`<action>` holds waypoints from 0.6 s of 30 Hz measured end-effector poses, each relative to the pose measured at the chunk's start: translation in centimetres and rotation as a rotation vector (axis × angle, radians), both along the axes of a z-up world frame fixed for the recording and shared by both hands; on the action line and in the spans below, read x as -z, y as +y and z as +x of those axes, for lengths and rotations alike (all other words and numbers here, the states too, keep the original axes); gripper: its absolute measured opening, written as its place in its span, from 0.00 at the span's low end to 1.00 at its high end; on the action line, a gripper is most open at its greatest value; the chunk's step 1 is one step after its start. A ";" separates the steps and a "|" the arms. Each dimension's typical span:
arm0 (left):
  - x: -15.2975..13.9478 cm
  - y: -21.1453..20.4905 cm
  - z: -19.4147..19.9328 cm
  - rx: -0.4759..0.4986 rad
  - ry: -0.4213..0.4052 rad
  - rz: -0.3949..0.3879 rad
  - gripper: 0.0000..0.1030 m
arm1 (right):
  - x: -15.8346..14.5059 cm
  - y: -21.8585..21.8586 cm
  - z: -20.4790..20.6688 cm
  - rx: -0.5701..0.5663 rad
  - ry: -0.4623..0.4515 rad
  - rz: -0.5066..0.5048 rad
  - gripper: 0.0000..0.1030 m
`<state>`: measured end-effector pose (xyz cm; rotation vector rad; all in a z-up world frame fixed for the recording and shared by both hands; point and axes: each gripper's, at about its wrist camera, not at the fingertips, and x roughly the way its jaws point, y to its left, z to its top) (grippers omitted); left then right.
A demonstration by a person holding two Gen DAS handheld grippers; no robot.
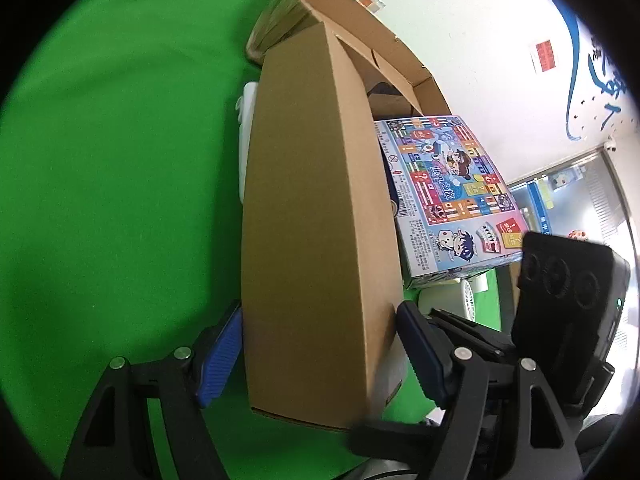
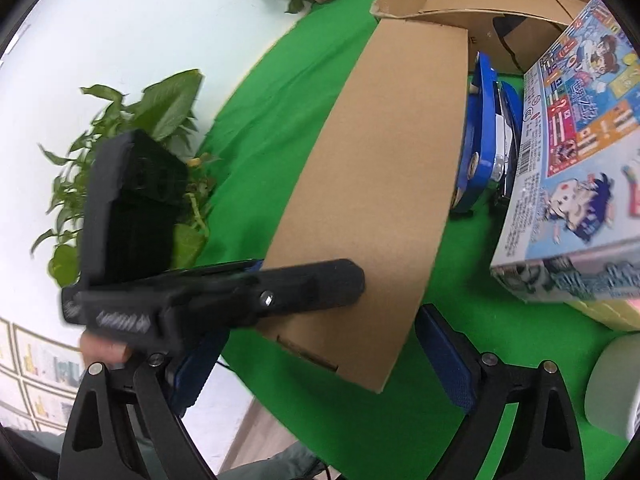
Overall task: Organize rigid objects
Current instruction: 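Grasp the long cardboard piece with the left tool and lift it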
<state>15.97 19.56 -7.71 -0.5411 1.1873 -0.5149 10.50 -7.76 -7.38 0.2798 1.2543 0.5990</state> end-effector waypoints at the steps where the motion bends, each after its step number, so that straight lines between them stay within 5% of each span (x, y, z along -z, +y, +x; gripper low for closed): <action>1: -0.1 0.0 -0.1 -0.006 -0.008 0.006 0.72 | 0.3 0.2 0.1 0.005 0.003 -0.013 0.92; 15: -8.1 -0.7 -1.5 -0.051 -0.279 0.094 0.70 | -5.7 2.4 -1.3 -0.054 -0.224 -0.069 0.88; 17: -9.9 -1.1 -0.5 0.002 -0.312 -0.007 0.50 | -7.1 2.4 -0.9 -0.068 -0.261 -0.093 0.77; 18: -11.2 -1.8 -0.2 0.038 -0.335 -0.020 0.50 | -7.9 2.6 -0.5 -0.091 -0.263 -0.087 0.71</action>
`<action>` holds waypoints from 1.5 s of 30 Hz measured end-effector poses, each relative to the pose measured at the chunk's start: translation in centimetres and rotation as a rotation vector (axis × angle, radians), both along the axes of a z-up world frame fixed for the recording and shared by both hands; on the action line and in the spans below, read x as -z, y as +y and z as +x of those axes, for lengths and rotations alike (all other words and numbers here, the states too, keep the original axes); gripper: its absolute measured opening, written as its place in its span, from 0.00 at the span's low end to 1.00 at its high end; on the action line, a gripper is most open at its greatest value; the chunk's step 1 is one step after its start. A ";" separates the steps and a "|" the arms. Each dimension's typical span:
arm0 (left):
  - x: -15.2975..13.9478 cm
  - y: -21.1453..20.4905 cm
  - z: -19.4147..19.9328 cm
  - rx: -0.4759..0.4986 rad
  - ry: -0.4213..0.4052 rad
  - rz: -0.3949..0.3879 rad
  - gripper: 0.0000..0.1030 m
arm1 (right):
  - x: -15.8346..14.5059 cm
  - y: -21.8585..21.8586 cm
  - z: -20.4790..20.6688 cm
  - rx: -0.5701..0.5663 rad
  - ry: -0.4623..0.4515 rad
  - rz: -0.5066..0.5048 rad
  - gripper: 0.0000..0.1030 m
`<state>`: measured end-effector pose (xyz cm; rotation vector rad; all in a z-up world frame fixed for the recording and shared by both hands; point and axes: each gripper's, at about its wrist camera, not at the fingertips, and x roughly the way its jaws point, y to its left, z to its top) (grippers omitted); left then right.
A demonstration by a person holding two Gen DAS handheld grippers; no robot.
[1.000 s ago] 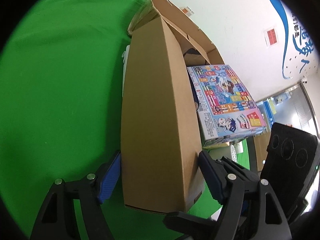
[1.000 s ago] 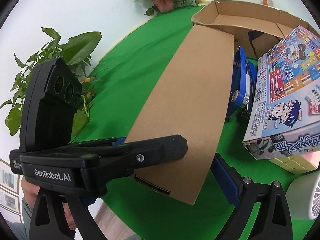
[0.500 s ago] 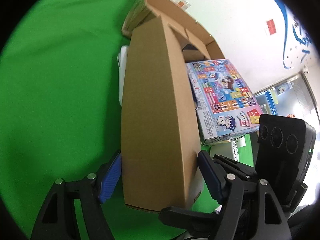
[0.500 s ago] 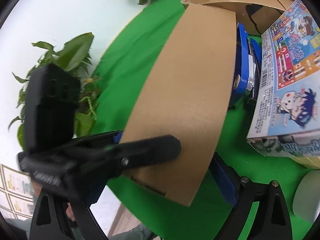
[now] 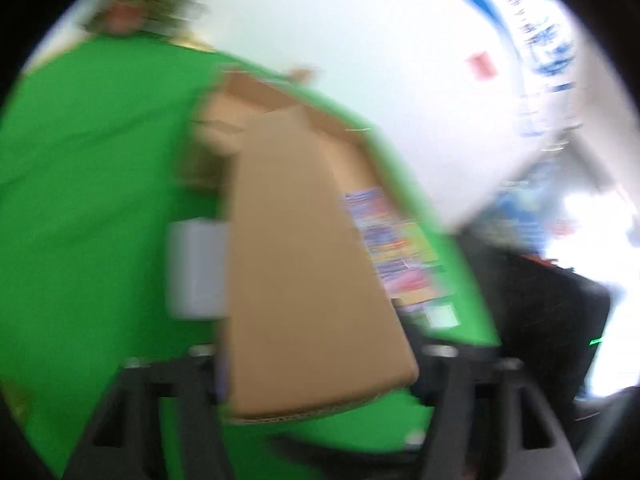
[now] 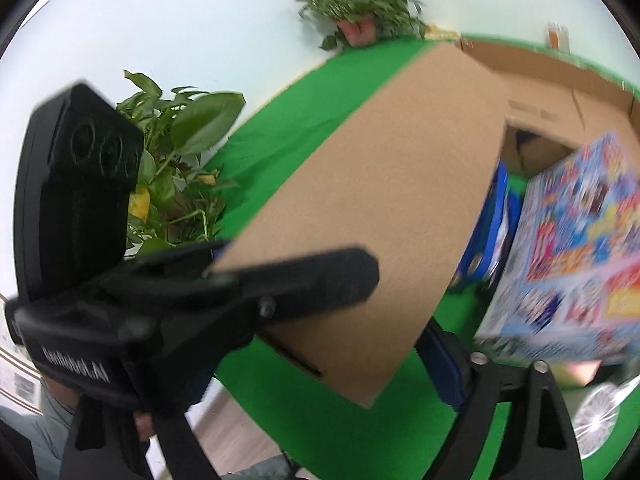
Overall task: Organize rigid objects
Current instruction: 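Grasp the long cardboard piece with the left tool and lift it, then carry the cardboard piece over the open box and lower it inside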
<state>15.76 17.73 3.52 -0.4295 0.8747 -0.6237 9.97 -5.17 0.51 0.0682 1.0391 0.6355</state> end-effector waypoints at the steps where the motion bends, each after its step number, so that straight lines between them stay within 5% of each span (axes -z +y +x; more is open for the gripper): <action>1: -0.9 -0.8 0.2 0.008 -0.041 0.053 0.50 | -0.5 0.1 0.1 -0.004 -0.006 -0.015 0.68; 6: -1.4 -2.1 3.2 0.044 -0.034 0.064 0.50 | -2.0 -1.5 2.8 0.043 -0.001 0.003 0.65; 14: 0.3 -4.5 2.4 0.082 -0.024 0.045 0.49 | 1.0 -4.5 2.9 0.070 0.101 0.078 0.65; 25: -6.7 -4.8 1.9 0.070 -0.221 -0.020 0.49 | -6.1 -6.4 4.6 0.002 -0.099 0.076 0.64; 33: -8.8 -4.9 9.6 0.027 -0.237 -0.140 0.49 | -10.0 -6.0 12.2 -0.026 -0.181 -0.020 0.64; 45: -3.0 -3.2 21.3 -0.070 -0.052 -0.225 0.49 | -6.9 -5.8 26.8 -0.075 -0.033 -0.051 0.59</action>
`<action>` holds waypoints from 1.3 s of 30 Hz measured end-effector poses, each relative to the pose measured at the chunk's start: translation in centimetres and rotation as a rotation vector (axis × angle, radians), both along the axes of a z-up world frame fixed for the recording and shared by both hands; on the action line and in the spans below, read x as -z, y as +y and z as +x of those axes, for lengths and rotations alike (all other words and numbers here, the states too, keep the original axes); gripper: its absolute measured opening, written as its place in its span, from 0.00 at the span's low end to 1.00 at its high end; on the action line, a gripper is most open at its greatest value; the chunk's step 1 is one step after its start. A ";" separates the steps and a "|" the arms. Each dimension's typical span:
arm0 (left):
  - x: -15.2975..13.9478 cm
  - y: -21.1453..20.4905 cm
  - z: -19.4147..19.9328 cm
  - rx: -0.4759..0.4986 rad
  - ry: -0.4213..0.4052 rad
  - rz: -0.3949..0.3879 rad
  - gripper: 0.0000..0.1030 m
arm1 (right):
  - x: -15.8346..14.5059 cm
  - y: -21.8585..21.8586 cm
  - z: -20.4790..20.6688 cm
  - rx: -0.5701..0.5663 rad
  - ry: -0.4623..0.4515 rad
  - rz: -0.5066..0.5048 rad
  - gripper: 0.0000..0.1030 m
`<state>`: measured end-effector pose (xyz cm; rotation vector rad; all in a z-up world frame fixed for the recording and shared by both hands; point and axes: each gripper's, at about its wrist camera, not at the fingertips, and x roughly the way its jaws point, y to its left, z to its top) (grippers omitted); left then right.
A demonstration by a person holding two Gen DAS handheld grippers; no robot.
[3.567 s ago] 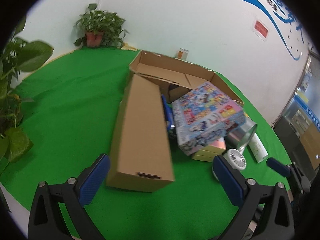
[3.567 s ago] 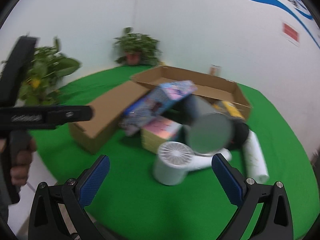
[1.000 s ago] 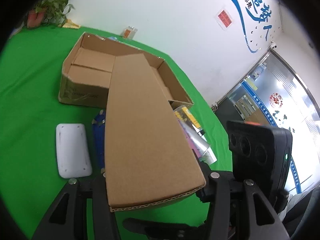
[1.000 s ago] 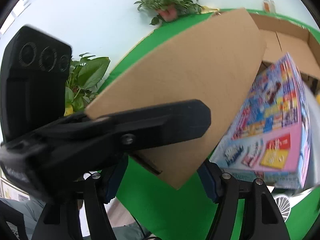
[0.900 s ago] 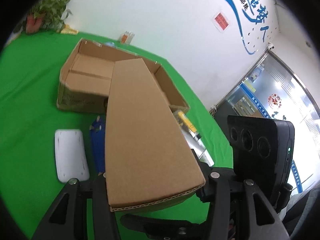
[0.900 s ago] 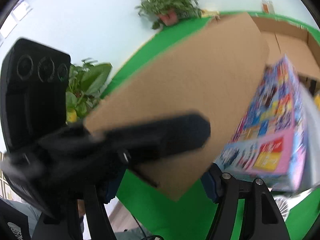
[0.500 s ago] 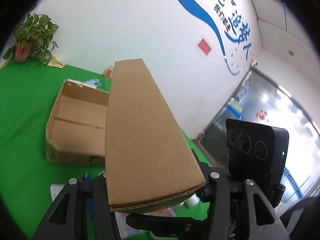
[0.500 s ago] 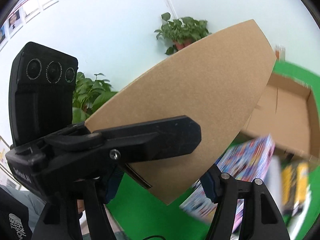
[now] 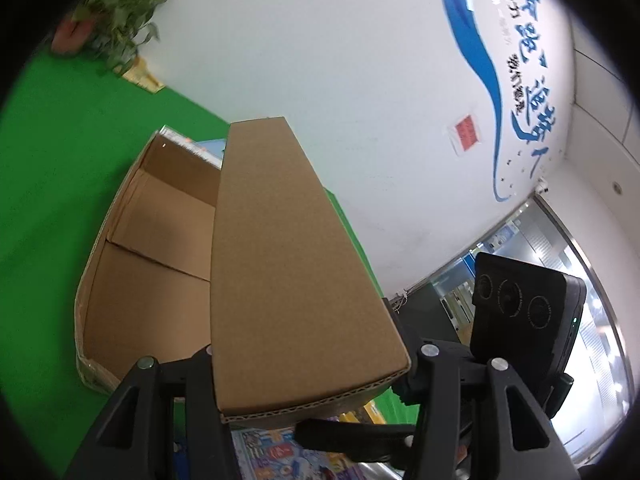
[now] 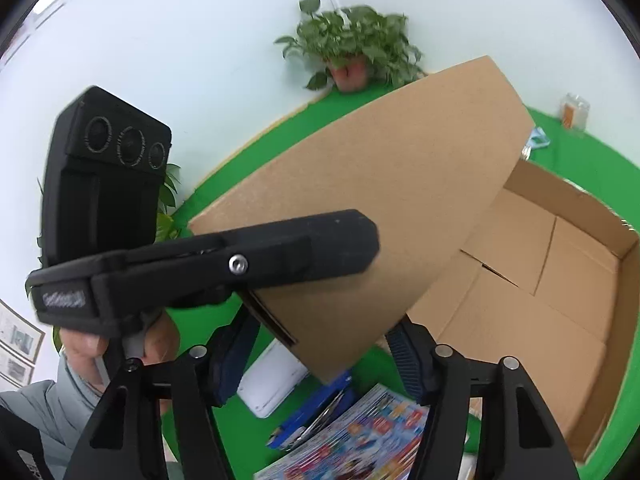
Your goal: Organize rigid objects
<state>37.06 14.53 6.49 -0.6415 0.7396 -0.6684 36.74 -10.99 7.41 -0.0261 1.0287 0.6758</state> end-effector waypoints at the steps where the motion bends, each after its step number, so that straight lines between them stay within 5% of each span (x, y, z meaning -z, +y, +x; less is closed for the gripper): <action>1: 0.7 0.1 0.5 -0.001 0.017 -0.009 0.49 | 0.5 -0.5 0.7 0.011 0.018 0.014 0.59; 3: 1.9 0.2 1.3 -0.006 0.042 -0.021 0.49 | 1.4 -1.5 1.8 0.031 0.061 0.069 0.60; 7: 4.1 0.2 1.8 -0.005 0.083 -0.086 0.49 | 4.3 -3.9 1.5 0.084 0.145 0.166 0.79; 11: 6.4 0.2 2.6 -0.015 0.160 -0.103 0.50 | 6.6 -4.1 1.2 0.097 0.171 0.191 0.79; 20: 7.0 -0.2 3.2 -0.020 0.291 0.136 0.57 | 10.7 -3.3 3.1 0.060 0.268 0.130 0.67; 25: 5.0 -0.4 2.6 -0.006 0.235 0.308 0.63 | 11.2 -3.0 2.8 0.054 0.279 0.134 0.65; 26: 4.7 -0.3 2.5 -0.014 0.225 0.340 0.67 | 11.2 -3.0 2.8 0.059 0.280 0.133 0.63; 27: 4.3 -0.3 2.4 -0.031 0.215 0.387 0.82 | 11.3 -3.0 2.8 0.065 0.280 0.131 0.62; 29: 3.3 0.0 2.1 -0.071 0.183 0.479 0.84 | 11.7 -3.3 2.9 0.090 0.278 0.107 0.52; 34: 2.4 0.6 1.5 -0.109 0.135 0.598 0.84 | 12.5 -4.4 3.3 0.128 0.298 0.113 0.52; 39: 3.0 1.5 2.7 -0.104 0.122 0.521 0.82 | 12.5 -4.8 3.2 0.144 0.283 0.124 0.58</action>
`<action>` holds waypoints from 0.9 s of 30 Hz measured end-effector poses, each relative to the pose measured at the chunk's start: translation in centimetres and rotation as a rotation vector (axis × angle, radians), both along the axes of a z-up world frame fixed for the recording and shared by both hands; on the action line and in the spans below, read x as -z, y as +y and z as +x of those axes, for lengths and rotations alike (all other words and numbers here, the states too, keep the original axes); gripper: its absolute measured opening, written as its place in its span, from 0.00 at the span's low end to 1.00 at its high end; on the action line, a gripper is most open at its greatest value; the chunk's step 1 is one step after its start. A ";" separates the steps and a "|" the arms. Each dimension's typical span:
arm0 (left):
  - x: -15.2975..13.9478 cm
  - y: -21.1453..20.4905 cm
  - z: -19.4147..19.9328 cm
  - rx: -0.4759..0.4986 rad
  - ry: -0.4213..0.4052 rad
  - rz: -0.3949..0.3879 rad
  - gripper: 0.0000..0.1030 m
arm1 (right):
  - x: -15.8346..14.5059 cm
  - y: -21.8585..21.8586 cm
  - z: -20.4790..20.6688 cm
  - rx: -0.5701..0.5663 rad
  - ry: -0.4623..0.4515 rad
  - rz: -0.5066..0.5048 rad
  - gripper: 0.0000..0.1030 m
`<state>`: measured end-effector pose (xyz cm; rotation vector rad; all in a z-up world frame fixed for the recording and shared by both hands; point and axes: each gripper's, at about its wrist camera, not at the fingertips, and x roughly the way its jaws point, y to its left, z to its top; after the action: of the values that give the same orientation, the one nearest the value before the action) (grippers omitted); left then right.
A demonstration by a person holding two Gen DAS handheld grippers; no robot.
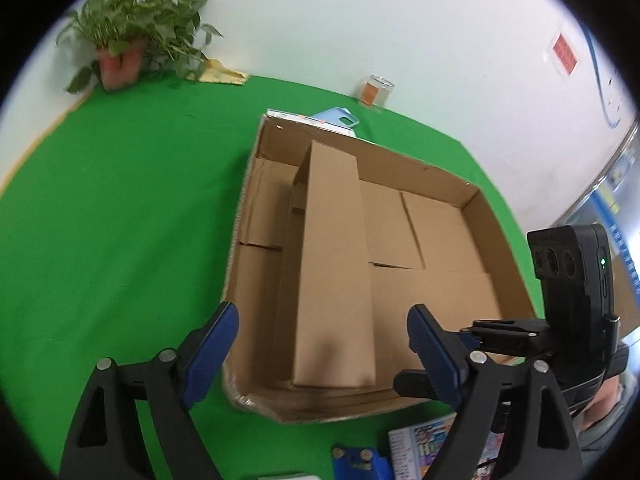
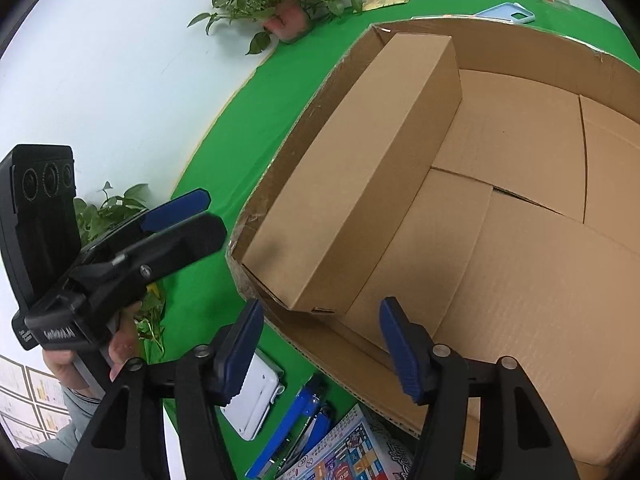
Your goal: Organize rigid objects
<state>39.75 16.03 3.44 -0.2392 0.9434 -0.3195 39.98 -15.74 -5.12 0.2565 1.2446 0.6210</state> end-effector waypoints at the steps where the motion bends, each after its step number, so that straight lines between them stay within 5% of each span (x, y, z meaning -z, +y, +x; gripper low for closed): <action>1: 0.7 0.1 0.5 0.016 0.032 -0.029 0.81 | -0.1 0.0 0.1 0.001 -0.008 -0.002 0.58; 3: 1.5 -0.3 1.9 0.040 0.085 -0.077 0.67 | -0.3 0.3 0.4 -0.006 -0.021 -0.012 0.54; 5: 2.4 -0.5 2.5 0.070 0.125 -0.110 0.44 | -0.2 0.3 0.7 -0.015 -0.020 -0.018 0.36; 7: 3.0 -0.9 2.7 0.088 0.148 -0.099 0.16 | 0.0 0.2 0.8 -0.016 -0.011 -0.016 0.31; 13: 2.2 -3.7 2.3 0.145 0.096 -0.073 0.14 | -0.2 -1.8 0.4 0.010 -0.003 -0.005 0.29; 19: 1.2 -9.1 2.1 0.317 0.062 -0.116 0.07 | 0.0 -4.4 -1.0 0.037 0.010 -0.025 0.27; 21: 0.7 -10.4 1.8 0.347 0.041 -0.068 0.08 | 0.3 -4.9 -1.9 0.040 0.015 -0.059 0.27; 24: -0.3 -9.0 1.8 0.280 -0.004 -0.013 0.08 | 0.2 -7.3 -3.0 0.097 0.024 -0.097 0.28; 27: -0.2 -5.8 3.4 0.147 -0.007 0.040 0.18 | -0.5 -10.5 -3.5 0.211 0.015 -0.121 0.50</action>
<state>43.18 10.26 3.69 -0.1318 0.9617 -0.4355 36.45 -26.29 -4.62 0.2879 1.2450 0.3616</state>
